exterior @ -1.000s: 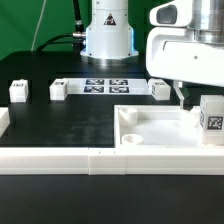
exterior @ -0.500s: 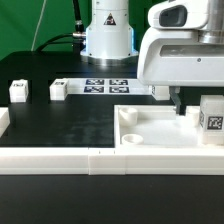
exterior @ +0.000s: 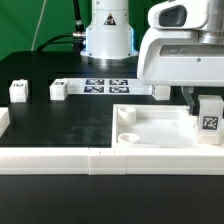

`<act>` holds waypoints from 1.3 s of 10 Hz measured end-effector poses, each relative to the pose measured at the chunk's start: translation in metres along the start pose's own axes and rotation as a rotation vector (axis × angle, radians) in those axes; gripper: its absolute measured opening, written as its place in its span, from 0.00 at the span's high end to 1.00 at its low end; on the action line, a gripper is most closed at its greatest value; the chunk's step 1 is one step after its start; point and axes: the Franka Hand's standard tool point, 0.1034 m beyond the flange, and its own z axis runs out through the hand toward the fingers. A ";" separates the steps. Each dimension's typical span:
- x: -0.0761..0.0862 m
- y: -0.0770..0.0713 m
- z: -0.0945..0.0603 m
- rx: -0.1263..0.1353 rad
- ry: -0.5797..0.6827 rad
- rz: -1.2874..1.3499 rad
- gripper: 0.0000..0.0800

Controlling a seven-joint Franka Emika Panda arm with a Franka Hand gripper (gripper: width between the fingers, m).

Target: Assemble one leg

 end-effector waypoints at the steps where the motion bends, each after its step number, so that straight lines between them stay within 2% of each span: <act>1: 0.000 0.000 0.000 0.000 0.000 -0.001 0.64; 2: 0.000 0.001 0.000 0.006 -0.001 0.069 0.64; 4: -0.001 0.012 0.000 0.009 -0.006 0.307 0.64; 8: 0.000 0.032 -0.001 -0.031 0.009 0.581 0.62; 11: 0.000 0.034 -0.001 -0.033 0.009 0.586 0.61; 12: 0.000 0.034 -0.001 -0.033 0.009 0.587 0.30; 13: 0.000 0.034 -0.001 -0.033 0.009 0.587 0.30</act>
Offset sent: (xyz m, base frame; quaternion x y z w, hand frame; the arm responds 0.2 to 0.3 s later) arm -0.0037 -0.0125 -0.0024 0.0500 0.0147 0.3908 0.9190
